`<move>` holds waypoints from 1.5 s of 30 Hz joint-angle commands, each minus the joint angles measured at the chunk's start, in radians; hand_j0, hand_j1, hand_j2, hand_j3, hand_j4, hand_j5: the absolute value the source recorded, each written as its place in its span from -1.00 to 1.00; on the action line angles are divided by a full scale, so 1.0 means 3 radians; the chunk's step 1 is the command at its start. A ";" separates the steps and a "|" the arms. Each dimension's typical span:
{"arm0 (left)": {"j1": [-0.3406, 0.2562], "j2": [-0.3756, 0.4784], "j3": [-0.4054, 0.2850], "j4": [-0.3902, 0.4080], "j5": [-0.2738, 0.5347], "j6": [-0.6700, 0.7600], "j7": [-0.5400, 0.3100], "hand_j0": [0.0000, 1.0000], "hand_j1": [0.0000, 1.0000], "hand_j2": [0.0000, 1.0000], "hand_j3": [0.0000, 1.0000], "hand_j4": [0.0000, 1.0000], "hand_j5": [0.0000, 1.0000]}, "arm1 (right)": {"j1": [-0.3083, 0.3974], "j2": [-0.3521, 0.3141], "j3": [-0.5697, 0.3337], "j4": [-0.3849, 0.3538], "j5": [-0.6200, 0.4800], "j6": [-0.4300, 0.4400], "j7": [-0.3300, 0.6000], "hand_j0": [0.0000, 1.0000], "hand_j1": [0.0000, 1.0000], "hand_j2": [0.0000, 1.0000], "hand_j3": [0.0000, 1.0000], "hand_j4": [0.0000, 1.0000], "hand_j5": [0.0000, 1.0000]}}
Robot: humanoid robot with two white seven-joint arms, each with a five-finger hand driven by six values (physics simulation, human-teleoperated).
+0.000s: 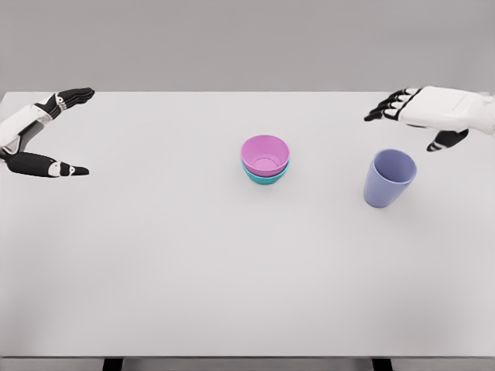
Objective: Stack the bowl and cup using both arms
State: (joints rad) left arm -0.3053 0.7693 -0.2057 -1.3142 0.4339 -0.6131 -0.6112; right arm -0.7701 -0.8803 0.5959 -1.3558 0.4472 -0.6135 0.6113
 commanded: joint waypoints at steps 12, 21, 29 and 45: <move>0.0000 -0.0002 0.0001 0.0024 0.0026 0.0007 0.0001 1.00 1.00 1.00 1.00 1.00 1.00 | 0.0015 -0.0042 0.0284 0.0020 -0.0013 0.0009 -0.0002 1.00 1.00 1.00 1.00 1.00 1.00; 0.0000 -0.0008 0.0001 0.0024 0.0026 0.0007 0.0001 1.00 1.00 1.00 1.00 1.00 1.00 | 0.0010 0.0004 0.0391 0.0193 -0.0013 0.0009 -0.0002 1.00 1.00 1.00 1.00 1.00 1.00; 0.0000 -0.0018 0.0001 0.0024 0.0026 0.0007 0.0001 1.00 1.00 1.00 1.00 1.00 1.00 | 0.0010 0.0010 0.0442 0.0188 -0.0013 0.0009 -0.0002 1.00 1.00 1.00 1.00 1.00 1.00; 0.0000 -0.0048 0.0001 0.0024 0.0026 0.0007 0.0001 1.00 1.00 1.00 1.00 1.00 1.00 | 0.0005 -0.0047 0.0417 -0.0042 -0.0018 0.0009 -0.0002 1.00 1.00 1.00 1.00 1.00 1.00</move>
State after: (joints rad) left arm -0.3053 0.7560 -0.2057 -1.3065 0.4336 -0.6130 -0.6111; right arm -0.7685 -0.8890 0.7237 -1.3497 0.4467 -0.6133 0.6112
